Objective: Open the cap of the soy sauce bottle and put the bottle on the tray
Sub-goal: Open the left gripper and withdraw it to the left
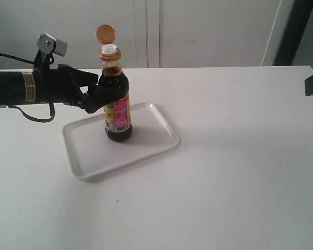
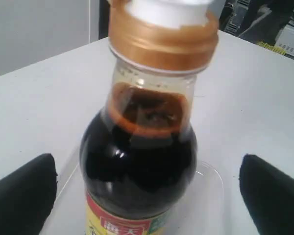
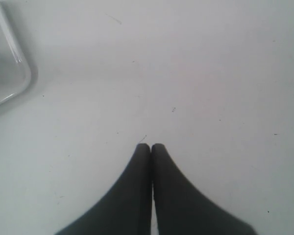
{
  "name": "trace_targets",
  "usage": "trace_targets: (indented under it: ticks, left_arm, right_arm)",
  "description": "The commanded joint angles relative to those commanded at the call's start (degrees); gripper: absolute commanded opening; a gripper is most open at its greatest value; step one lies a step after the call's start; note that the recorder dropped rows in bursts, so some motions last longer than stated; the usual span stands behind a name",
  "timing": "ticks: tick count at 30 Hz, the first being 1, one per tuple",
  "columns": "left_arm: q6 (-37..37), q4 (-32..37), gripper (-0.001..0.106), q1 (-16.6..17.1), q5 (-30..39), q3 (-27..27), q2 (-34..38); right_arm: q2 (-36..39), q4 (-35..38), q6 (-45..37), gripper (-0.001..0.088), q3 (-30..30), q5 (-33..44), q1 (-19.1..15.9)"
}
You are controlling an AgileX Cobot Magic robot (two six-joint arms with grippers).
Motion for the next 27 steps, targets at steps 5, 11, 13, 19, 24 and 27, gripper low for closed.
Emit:
trace_targets:
  ticks: [5, 11, 13, 19, 24, 27]
  left_arm:
    - [-8.08, 10.37, 0.089, 0.0, 2.7, 0.0, -3.89]
    - [-14.98, 14.37, 0.054, 0.23, 8.49, 0.0, -7.31]
    - [-16.81, 14.37, 0.042, 0.6, 8.65, 0.0, -8.06]
    - [-22.42, 14.37, 0.002, 3.3, 8.01, 0.0, -9.31]
    - [-26.36, 14.37, 0.0, 4.57, 7.6, 0.11, -10.34]
    - [-28.54, 14.37, 0.0, 4.57, 8.25, 0.11, -11.31]
  right_arm:
    - [0.0, 0.0, 0.0, 0.0, 0.0, 0.0, 0.0]
    - [0.0, 0.0, 0.0, 0.0, 0.0, 0.0, 0.0]
    - [0.0, 0.0, 0.0, 0.0, 0.0, 0.0, 0.0]
    - [0.0, 0.0, 0.0, 0.0, 0.0, 0.0, 0.0]
    - [0.0, 0.0, 0.0, 0.0, 0.0, 0.0, 0.0]
    - [0.0, 0.0, 0.0, 0.0, 0.0, 0.0, 0.0]
